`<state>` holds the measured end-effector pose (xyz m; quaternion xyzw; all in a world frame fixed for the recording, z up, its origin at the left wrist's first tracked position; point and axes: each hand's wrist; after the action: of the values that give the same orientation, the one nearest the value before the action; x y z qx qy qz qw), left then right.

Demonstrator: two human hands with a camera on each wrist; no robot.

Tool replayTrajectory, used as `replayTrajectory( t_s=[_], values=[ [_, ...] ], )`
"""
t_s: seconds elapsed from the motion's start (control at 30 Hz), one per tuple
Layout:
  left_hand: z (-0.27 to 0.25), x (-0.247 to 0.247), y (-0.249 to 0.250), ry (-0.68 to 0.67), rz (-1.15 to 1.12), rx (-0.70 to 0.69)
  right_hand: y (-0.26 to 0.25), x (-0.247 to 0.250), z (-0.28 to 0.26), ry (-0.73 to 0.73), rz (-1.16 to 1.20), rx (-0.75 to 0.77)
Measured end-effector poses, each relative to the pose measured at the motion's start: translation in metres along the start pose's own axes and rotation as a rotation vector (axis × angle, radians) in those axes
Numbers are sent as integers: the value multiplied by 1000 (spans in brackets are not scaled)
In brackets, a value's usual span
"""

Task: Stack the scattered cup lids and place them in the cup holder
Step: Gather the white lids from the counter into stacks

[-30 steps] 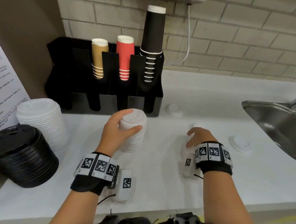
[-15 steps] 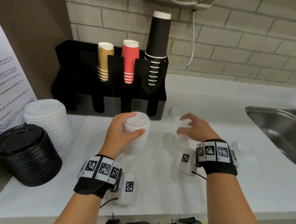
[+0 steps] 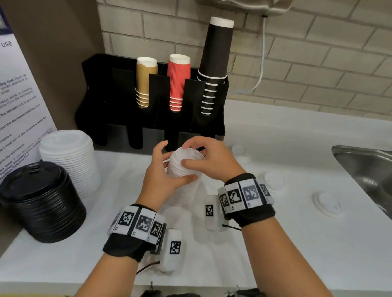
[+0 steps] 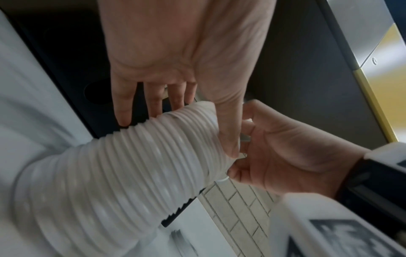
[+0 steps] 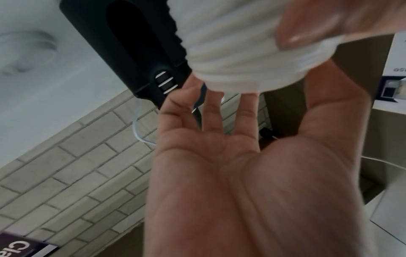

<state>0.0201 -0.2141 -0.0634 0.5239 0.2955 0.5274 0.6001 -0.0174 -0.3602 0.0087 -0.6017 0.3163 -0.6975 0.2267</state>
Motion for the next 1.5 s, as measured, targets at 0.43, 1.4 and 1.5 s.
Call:
replayTrajectory(
  t_s=[0.43,1.4,1.5],
  values=[
    [-3,2,3,-38,3,-107,19,8,0,40,55,10],
    [-3,5,1,-81,13,-75,70,65,-10,5,-16,-406],
    [-3,4,2,-79,29,-87,40,44,-13,27,113,-137]
  ],
)
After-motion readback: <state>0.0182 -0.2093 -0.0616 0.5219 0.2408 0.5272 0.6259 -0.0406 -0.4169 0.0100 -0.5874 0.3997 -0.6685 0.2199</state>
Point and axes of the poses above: each hand's wrist, its own z-axis towards the middle knuckle, its own x-axis out of the back of the hand, y = z × x, and after that the axes turned 7 degrees about -x, right-handed
